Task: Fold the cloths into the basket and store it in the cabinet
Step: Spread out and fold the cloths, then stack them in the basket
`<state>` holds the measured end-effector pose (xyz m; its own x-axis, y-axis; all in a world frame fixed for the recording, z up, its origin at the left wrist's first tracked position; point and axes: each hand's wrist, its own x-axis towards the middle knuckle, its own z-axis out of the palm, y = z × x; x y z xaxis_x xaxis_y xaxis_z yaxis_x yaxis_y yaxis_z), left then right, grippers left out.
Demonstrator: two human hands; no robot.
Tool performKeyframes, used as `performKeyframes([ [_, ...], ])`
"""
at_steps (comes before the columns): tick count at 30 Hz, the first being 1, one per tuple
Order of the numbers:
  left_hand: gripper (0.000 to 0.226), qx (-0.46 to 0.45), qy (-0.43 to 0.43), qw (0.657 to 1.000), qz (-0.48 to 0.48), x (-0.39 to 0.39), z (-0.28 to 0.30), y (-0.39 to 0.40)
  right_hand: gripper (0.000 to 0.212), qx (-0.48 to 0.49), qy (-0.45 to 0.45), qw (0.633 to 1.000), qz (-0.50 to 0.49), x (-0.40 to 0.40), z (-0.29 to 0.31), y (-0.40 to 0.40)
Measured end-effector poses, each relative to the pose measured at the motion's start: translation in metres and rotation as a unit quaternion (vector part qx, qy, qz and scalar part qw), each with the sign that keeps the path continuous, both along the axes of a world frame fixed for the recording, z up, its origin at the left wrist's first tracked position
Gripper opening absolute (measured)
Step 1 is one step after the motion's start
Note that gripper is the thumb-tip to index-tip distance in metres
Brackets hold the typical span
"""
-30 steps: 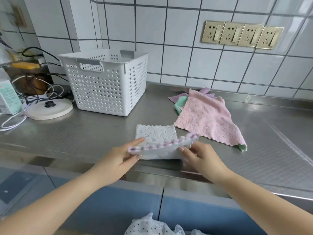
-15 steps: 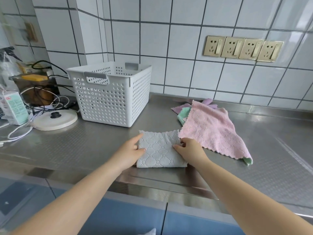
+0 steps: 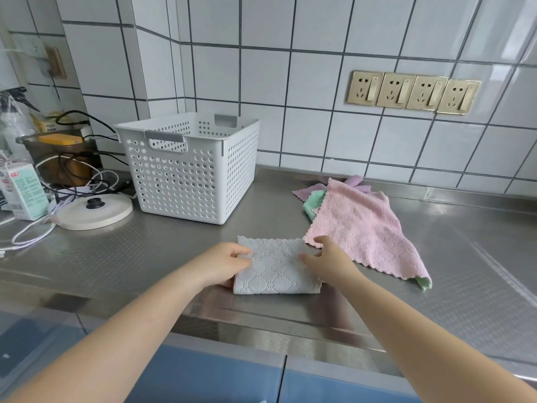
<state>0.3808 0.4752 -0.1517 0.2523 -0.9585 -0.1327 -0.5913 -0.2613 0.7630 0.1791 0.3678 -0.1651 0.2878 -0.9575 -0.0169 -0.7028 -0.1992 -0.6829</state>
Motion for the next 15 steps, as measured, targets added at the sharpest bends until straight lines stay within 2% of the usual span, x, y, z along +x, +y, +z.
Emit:
performKeyframes([
  [2, 0.047, -0.049, -0.185, 0.982, 0.005, 0.005, 0.001, -0.001, 0.057, -0.060, 0.059, 0.996, -0.001, -0.004, 0.005, 0.002],
  [4, 0.050, -0.090, -0.253, 0.963, -0.014, -0.001, 0.001, -0.005, 0.051, -0.140, 0.112, 0.983, 0.032, 0.002, 0.010, 0.008],
  [6, 0.052, -0.095, -0.302, 0.947, -0.061, -0.016, -0.002, -0.014, 0.044, -0.192, 0.166, 0.963, 0.090, 0.021, 0.012, 0.017],
  [10, 0.054, -0.035, -0.356, 0.929, -0.098, -0.036, -0.017, -0.027, 0.039, -0.177, 0.251, 0.939, 0.156, 0.052, -0.002, 0.028],
  [15, 0.056, 0.017, -0.362, 0.927, -0.100, -0.029, -0.033, -0.024, 0.052, -0.121, 0.249, 0.949, 0.152, 0.034, -0.025, 0.023],
])
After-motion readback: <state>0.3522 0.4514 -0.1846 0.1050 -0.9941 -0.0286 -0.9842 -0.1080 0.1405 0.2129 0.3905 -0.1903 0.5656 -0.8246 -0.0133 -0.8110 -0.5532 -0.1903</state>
